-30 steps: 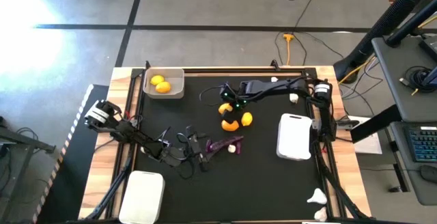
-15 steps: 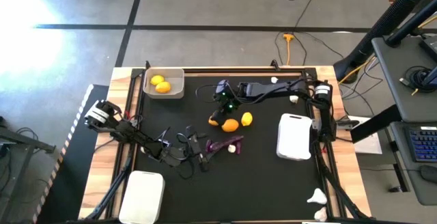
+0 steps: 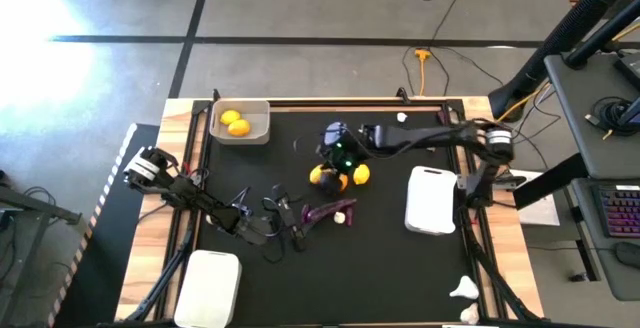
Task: Sort produce into baskets
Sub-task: Put the top right lemon into the top white bin
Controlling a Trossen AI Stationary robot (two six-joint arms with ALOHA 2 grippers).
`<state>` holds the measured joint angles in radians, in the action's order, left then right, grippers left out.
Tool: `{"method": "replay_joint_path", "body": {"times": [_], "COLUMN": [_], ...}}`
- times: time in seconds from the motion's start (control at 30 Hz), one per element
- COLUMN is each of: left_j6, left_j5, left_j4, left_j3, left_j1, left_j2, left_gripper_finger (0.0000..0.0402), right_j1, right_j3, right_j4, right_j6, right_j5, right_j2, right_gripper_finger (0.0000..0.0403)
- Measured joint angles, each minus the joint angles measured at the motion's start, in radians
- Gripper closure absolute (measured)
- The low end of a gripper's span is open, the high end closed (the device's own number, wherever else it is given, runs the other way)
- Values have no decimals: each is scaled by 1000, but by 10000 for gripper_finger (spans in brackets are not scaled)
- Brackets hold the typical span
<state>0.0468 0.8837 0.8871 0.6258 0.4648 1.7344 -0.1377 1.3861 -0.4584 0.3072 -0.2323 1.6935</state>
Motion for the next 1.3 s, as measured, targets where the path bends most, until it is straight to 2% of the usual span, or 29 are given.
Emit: {"method": "replay_joint_path", "body": {"times": [0.1,0.2,0.3,0.4,0.53,0.6,0.73,0.87,1.13,1.3], "left_j6": [-19,-106,-243,-382,-402,-367,-371,-379,-326,-308], "left_j5": [6,59,101,102,93,22,-215,-319,-355,-379], "left_j4": [-13,-67,-163,-253,-254,-243,-237,-238,-224,-210], "left_j3": [0,0,0,-1,-2,-2,-2,-2,2,45], "left_j1": [-2,-8,-16,-32,-88,-144,-291,-389,-442,-468], "left_j2": [0,0,0,0,0,-2,1,5,40,109], "left_gripper_finger": [107,112,117,123,129,129,130,130,130,130], "right_j1": [79,179,285,373,399,380,341,336,366,409], "right_j3": [-12,-63,-151,-260,-387,-432,-465,-472,-525,-554], "right_j4": [-138,-200,-150,-45,83,137,183,151,149,158], "right_j6": [-44,-58,-86,-162,-287,-338,-401,-400,-325,-193], "right_j5": [156,283,382,547,688,721,733,730,720,714], "right_j2": [-62,-105,-133,-138,-138,-138,-138,-141,-141,-141], "right_gripper_finger": [78,78,78,78,78,78,78,78,78,78]}}
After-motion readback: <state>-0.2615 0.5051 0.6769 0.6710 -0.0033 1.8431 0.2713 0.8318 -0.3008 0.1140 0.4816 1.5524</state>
